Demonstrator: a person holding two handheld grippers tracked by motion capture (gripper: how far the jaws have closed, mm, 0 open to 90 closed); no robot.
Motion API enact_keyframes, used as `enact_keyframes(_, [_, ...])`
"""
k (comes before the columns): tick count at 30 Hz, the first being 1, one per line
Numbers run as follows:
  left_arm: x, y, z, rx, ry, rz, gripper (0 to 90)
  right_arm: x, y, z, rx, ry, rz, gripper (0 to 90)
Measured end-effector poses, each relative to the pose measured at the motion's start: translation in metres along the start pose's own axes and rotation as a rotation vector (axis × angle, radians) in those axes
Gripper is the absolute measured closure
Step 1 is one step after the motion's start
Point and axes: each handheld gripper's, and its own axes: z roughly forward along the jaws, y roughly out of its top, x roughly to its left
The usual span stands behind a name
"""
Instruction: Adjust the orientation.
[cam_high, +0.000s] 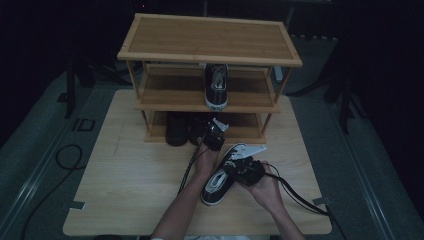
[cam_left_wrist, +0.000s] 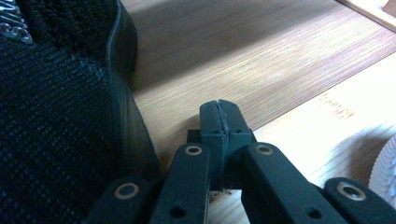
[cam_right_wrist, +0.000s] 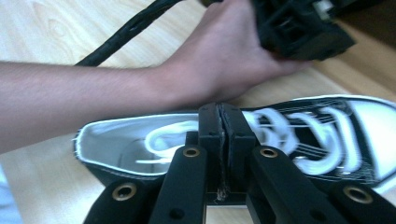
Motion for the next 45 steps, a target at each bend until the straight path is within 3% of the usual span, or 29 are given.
enact_keyframes(7, [0.000,0.000,0.000,0.000,-0.001,0.002,90.0,0.008,-0.006,0.018,0.053,0.011,-0.023,87.9])
enact_keyframes(18, [0.001,0.000,0.000,0.002,-0.005,-0.004,90.0,0.011,-0.011,0.030,0.118,-0.047,-0.050,89.6])
enact_keyframes(26, [0.001,0.000,0.000,0.004,-0.004,-0.008,90.0,0.011,-0.013,0.023,0.144,-0.102,-0.056,89.8])
enact_keyframes(45, [0.001,0.000,0.000,0.000,-0.006,-0.011,90.0,-0.016,-0.036,-0.008,0.117,-0.143,0.036,89.9])
